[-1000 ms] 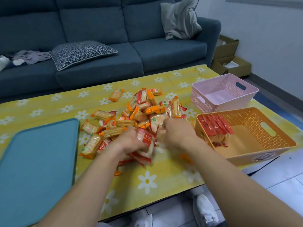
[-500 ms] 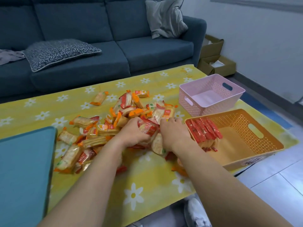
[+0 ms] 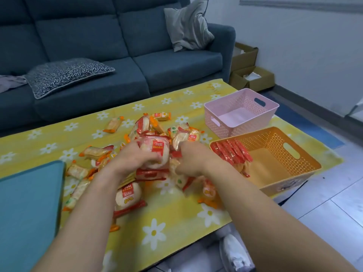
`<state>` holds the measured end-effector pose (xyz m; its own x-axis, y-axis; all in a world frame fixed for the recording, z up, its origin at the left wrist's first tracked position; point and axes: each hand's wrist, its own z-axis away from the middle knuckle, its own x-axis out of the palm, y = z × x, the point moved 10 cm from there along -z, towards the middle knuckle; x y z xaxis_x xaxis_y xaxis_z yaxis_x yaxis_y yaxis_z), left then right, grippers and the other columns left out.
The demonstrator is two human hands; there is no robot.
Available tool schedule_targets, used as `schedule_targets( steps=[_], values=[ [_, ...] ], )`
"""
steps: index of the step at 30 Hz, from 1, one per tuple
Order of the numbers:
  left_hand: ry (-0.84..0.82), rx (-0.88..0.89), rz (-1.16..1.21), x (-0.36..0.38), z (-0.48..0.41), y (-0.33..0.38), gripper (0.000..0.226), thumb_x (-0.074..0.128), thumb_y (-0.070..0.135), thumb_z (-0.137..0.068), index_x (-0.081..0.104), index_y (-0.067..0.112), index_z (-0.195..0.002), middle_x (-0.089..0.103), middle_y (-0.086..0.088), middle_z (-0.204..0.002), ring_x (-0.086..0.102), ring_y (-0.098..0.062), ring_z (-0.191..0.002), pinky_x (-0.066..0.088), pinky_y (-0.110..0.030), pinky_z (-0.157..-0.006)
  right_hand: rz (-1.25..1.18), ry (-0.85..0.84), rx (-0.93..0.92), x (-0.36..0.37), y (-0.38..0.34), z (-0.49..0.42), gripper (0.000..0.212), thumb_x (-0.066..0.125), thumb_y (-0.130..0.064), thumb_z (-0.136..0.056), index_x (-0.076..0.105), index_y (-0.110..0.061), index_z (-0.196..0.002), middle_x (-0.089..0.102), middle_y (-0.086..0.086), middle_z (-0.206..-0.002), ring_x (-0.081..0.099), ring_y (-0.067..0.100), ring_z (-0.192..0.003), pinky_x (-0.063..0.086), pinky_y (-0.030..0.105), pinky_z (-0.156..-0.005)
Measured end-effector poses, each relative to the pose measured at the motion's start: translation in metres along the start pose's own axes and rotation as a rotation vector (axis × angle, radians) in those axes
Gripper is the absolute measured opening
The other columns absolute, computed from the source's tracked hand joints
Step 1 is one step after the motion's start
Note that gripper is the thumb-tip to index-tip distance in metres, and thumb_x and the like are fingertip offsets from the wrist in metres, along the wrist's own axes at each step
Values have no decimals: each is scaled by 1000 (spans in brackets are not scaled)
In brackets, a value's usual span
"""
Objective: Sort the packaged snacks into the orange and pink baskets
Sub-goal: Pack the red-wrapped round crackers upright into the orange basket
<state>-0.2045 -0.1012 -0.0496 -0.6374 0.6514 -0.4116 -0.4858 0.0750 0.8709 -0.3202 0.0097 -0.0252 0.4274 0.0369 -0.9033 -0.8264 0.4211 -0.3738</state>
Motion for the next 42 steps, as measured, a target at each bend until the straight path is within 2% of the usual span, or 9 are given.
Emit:
schedule_targets(
  steps=[7, 11, 15, 18, 22, 26, 30, 34, 42],
  values=[
    [113, 194, 639, 57, 24, 90, 25, 84, 9, -67, 74, 13, -90, 77, -8, -86, 72, -28, -80, 58, -51, -82, -510, 462, 124, -124, 92, 72, 39, 70, -24, -83, 53, -28, -117, 55, -18, -93, 59, 12, -94, 45, 29, -74],
    [-3, 209, 607, 149, 24, 130, 72, 89, 31, -45, 67, 17, -113, 76, -7, -102, 73, -28, -93, 60, -48, -85, -457, 736, 302, -142, 171, 122, 45, 69, -34, -84, 52, -27, -126, 60, -11, -95, 61, 15, -91, 51, 38, -79],
    [-128, 263, 244, 229, 28, 144, 82, 91, 24, -64, 44, 27, -131, 61, 0, -120, 63, -13, -101, 54, -31, -88, -422, 552, 423, -106, 228, 127, 48, 58, -40, -95, 50, -20, -138, 63, -5, -114, 61, 23, -111, 41, 31, -82],
    [-238, 270, 123, 256, 25, 140, 70, 87, 41, -55, 64, 21, -118, 73, 1, -111, 69, -16, -100, 56, -36, -93, -380, 443, 404, -88, 252, 120, 45, 52, -33, -99, 53, -17, -141, 62, 4, -136, 59, 26, -121, 46, 35, -98],
    [-39, 311, -23, 222, 12, 144, 26, 70, 48, -87, 73, 25, -99, 71, 13, -95, 65, -3, -89, 47, -25, -75, -365, 607, 407, -107, 266, 125, 40, 42, -10, -99, 57, -14, -136, 63, 4, -134, 57, 23, -122, 45, 33, -99],
    [155, 409, -105, 195, 7, 144, 9, 63, 25, -93, 72, 25, -89, 69, 13, -85, 62, -1, -79, 42, -21, -64, -325, 627, 350, -109, 263, 119, 33, 48, -24, -100, 61, -22, -130, 67, -2, -126, 61, 18, -111, 43, 28, -83],
    [45, 507, -425, 222, 2, 130, 21, 62, 24, -92, 70, 31, -111, 71, 12, -106, 62, -12, -102, 49, -30, -86, -181, 295, 288, -73, 249, 93, 57, 56, -47, -94, 47, -25, -146, 61, 3, -137, 58, 26, -121, 49, 38, -96],
    [-132, 547, -833, 254, 2, 124, 46, 51, 32, -95, 50, 44, -139, 50, 21, -145, 37, -19, -129, 26, -46, -110, 42, 121, 273, -49, 235, 82, 84, 51, -84, -71, 44, -38, -142, 59, -2, -129, 52, 27, -120, 43, 49, -102],
    [-174, 539, -1068, 262, -12, 117, 49, 42, 54, -92, 51, 43, -139, 45, 9, -138, 33, -23, -129, 21, -48, -109, 147, 34, 250, -44, 222, 77, 70, 56, -55, -82, 37, -40, -147, 51, 8, -138, 44, 33, -126, 43, 50, -102]
  ],
)
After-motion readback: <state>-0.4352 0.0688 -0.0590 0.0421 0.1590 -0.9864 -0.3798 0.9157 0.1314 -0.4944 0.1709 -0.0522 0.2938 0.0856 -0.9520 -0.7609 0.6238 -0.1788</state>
